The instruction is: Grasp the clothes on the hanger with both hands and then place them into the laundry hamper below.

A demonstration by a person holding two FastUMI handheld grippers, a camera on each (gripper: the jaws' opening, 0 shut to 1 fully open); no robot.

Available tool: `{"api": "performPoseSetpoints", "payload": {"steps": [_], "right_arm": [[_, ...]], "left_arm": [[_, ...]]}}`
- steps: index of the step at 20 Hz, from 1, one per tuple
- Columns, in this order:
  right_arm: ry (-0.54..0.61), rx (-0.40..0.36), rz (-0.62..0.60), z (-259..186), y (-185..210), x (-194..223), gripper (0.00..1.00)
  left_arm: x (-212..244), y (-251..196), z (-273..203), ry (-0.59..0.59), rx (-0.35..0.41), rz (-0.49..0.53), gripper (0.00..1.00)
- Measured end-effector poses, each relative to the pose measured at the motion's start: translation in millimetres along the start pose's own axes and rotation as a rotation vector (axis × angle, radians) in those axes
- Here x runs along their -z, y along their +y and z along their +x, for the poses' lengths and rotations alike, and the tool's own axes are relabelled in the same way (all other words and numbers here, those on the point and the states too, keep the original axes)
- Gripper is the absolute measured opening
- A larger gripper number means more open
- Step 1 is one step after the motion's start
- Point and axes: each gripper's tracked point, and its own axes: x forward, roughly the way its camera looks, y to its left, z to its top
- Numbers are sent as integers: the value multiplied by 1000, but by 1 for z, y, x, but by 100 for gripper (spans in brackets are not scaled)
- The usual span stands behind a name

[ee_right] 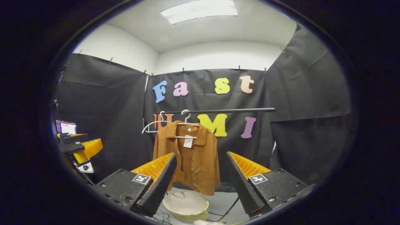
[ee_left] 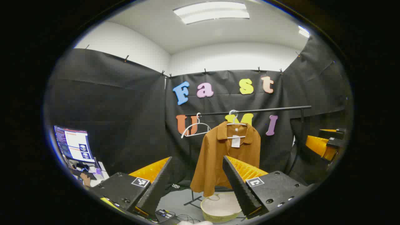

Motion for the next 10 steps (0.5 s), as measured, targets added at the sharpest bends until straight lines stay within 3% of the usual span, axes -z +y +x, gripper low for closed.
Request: {"api": "performPoseSetpoints", "payload": {"steps": [10], "right_arm": [[24,28,-7,-6,-2,12,99]], "left_arm": [[2,-4,3,-10,21,-3,100]]}}
